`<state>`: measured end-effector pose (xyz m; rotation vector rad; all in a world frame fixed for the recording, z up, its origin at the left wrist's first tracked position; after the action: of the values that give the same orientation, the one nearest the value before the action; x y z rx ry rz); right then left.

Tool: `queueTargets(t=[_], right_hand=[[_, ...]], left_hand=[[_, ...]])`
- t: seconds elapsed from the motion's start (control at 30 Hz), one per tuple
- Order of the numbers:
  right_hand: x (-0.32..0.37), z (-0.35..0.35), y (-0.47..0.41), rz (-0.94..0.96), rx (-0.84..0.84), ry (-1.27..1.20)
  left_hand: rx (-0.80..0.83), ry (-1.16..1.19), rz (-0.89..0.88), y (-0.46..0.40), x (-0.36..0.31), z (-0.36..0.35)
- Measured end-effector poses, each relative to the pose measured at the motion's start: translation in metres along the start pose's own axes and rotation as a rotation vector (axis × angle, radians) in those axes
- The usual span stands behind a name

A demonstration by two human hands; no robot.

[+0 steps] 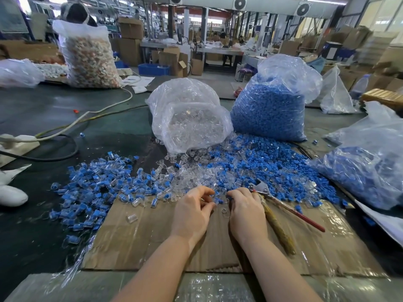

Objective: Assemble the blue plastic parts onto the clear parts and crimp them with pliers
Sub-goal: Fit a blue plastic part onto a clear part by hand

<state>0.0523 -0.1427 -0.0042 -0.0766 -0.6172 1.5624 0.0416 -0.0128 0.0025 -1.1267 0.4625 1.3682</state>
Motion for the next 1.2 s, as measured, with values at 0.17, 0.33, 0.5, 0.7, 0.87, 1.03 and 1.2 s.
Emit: queueTargets(t=[0.17,0.33,0.5,0.7,0.87,1.03,1.2], right_hand=[[-0.003,0.002,0.001,-0.038,-0.070,-0.088],[-0.003,0.010,0.002,-0.101,-0.152,-0.224],[0.002,0.016,0.007,-0.022,-0.205,-0.260],[0.002,0.020,0.010,-0.012,-0.235,-0.346],[0.003,0.024,0.013,-0.003,-0.231,-0.462],[0.004,0.022,0.014,-0.007,-0.194,-0.513],[0.005,0.022,0.013,0.014,-0.192,-0.486]], left_hand=[[0.004,0.022,0.017,0.000,0.001,-0.001],[0.026,0.022,0.036,-0.001,0.004,-0.002],[0.023,0.052,0.077,-0.002,0.006,-0.002],[0.020,0.085,0.089,-0.003,0.005,-0.001],[0.030,0.100,0.074,-0.003,0.004,-0.002],[0.042,0.202,0.146,-0.003,0.005,-0.002],[0.058,0.253,0.173,-0.004,0.008,-0.003]])
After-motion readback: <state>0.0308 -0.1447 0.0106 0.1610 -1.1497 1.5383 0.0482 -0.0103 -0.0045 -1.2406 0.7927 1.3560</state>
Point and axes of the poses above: each hand's wrist, its own y-axis away from the middle knuckle, its own z-axis out of the back of the hand, x = y × z, the point moved 3 cm from there along -y, towards the middle knuckle, and after that the axes turned 8 degrees about -x, right-handed, at the moved point
